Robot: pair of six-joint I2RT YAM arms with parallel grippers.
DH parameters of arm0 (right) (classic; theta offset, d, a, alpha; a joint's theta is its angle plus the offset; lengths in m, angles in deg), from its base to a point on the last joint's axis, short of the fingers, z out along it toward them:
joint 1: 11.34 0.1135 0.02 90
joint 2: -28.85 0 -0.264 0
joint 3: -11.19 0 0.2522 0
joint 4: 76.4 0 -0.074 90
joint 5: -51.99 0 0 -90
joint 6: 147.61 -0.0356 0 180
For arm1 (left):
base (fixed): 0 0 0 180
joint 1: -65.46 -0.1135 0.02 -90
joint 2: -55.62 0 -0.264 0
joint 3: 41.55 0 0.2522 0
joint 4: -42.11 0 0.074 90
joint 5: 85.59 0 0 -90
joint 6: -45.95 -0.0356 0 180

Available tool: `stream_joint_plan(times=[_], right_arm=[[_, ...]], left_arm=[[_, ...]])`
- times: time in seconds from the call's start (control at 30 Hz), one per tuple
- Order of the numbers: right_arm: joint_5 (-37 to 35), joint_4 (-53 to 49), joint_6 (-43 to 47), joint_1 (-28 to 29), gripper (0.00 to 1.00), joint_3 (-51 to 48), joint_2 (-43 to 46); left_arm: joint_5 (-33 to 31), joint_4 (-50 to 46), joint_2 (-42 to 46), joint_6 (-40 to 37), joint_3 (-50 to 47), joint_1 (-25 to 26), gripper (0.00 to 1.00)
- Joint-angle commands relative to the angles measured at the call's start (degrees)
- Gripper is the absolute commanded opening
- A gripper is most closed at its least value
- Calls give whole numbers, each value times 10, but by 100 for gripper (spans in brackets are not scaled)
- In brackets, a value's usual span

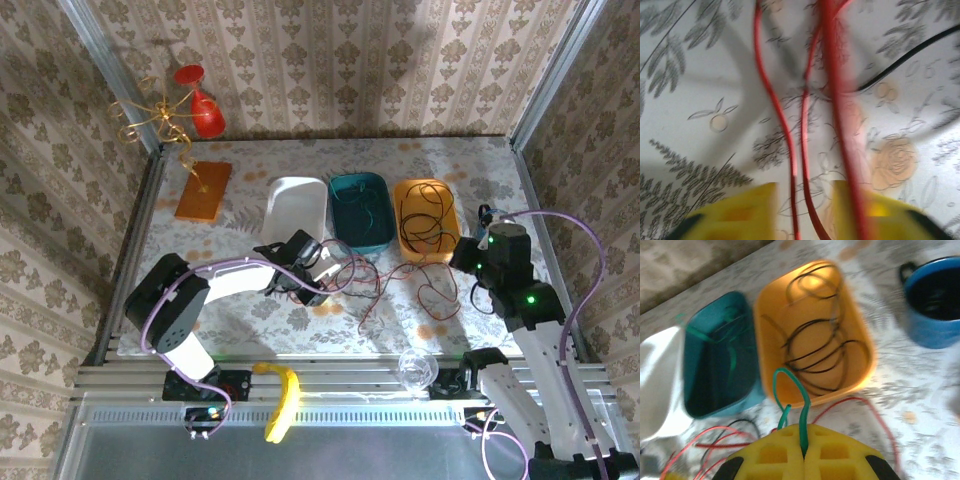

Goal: Untangle the cables

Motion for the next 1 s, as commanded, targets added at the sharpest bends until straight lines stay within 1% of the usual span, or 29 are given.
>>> stream_joint_plan(times=[0.0,0.07,0.1,0.23,0.37,0.43,0.57,0.73,0.87,0.97], right_arm=[[118,55,9,22,0,-8,-7],[136,57,4,31,0,-8,-12],[142,76,-2,33,0,-7,-11],[156,102,-39,34,0,-10,-11],[156,120,-72,34,0,-6,-12],[149,120,-79,33,0,2,-15],[142,125,-87,32,0,9,-19],[159,148,-104,33,0,10,-31],[161,160,-116,32,0,9,-33],[160,158,-119,33,0,13,-34]], left_arm=[[16,-25,30,-37,50,13,67],[38,-26,24,-38,83,13,71],[51,-26,17,-41,103,14,73],[89,-23,-33,-49,179,21,73],[115,-28,-82,-57,227,31,71],[133,-23,-95,-55,233,33,67],[156,-9,-115,-44,236,36,64],[167,29,-142,-22,239,33,48],[173,57,-160,-2,241,31,38],[170,70,-166,7,237,30,13]])
